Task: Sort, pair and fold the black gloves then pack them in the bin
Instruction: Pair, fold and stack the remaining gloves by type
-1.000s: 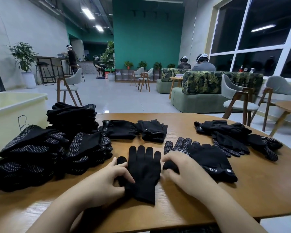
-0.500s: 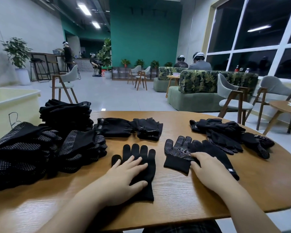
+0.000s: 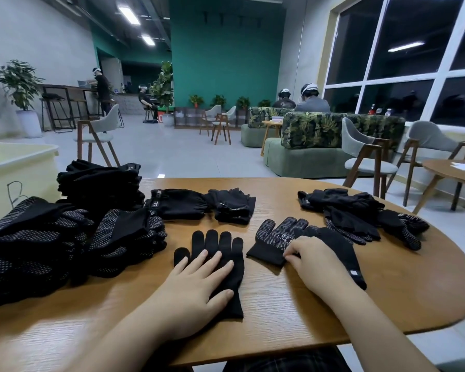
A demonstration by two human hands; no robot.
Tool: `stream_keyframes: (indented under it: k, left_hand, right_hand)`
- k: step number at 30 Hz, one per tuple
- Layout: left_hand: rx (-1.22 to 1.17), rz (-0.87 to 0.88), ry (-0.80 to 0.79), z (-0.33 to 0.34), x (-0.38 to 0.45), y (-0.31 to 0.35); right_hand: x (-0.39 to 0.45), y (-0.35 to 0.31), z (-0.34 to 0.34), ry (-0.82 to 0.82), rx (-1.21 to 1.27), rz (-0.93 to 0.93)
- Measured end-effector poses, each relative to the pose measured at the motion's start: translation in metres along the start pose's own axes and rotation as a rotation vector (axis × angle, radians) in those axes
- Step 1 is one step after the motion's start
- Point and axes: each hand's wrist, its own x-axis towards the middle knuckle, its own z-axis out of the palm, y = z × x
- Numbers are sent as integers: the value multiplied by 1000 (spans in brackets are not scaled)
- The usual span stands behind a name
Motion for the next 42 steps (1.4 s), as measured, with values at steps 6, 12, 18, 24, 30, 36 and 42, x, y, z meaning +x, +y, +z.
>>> stream_keyframes:
  k: [6,12,18,24,30,36,42]
  left_hand:
    - [-132,13,114,4,-2,-3]
    - [-266,54,350,-10,13,7]
    - [-72,109,208,-17,73,46]
    - [80,51,169,-10,96,63]
    - [15,18,351,-12,93,64]
    - [-227,25,527,-28,84,57]
    - [-485,88,548,-29,74,44]
  right_hand:
    - [-5,-1,3,25,24,42]
    - [-5,3,5,46,-39,100]
    - [-10,4,-1,44,59,112]
    - [-10,8,3,46,140,110]
    - [-7,9,6,87,75,158]
    - [-7,9,6,88,13,181]
    - [-7,8,6,102,-16,210]
